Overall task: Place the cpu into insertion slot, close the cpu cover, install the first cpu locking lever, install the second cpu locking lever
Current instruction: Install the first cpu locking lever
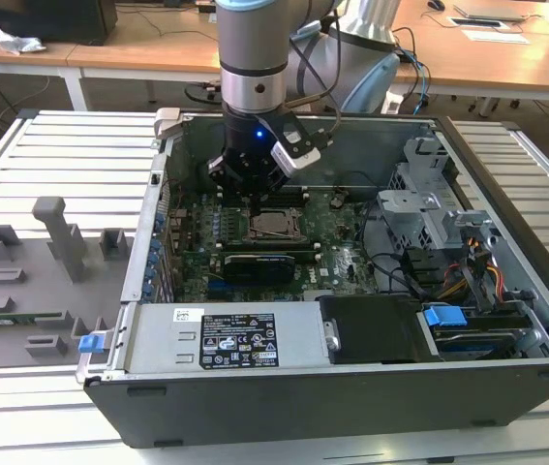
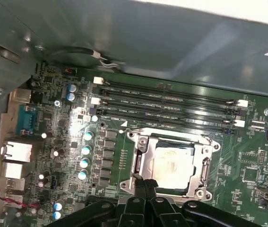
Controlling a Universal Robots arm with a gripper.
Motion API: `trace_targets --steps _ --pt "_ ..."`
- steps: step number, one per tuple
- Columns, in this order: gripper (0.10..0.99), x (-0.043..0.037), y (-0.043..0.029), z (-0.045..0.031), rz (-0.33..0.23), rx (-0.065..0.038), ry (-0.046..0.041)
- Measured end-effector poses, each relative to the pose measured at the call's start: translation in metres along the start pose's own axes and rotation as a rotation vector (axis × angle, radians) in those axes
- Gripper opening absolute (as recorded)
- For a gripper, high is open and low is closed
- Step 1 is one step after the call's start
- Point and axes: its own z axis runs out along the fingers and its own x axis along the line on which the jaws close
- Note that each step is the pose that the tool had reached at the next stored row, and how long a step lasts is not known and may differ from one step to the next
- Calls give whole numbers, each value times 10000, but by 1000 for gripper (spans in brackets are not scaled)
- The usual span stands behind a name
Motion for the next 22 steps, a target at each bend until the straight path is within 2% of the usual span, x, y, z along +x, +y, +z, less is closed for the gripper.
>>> trace_targets --steps 2,3,4,5,7,8,10,12,14,15,16,19,22 --pt "106 12 1 -1 1 -17 -2" --pt "106 27 3 -1 5 -106 -15" --pt "106 49 6 -2 10 -251 -35" --pt "106 72 8 -3 19 -470 -66" --pt "106 98 11 -3 27 -673 -94" --pt "106 120 13 -4 33 -808 -113" --pt "106 155 17 -5 38 -934 -131" --pt "106 188 20 -5 39 -981 -137" --pt "106 234 23 -5 46 -1159 -162" --pt "106 245 24 -5 49 -1266 -177" --pt "106 263 24 -4 57 -1457 -204" --pt "106 300 27 -3 75 -1863 -261" --pt "106 322 27 -3 91 -2234 -313"
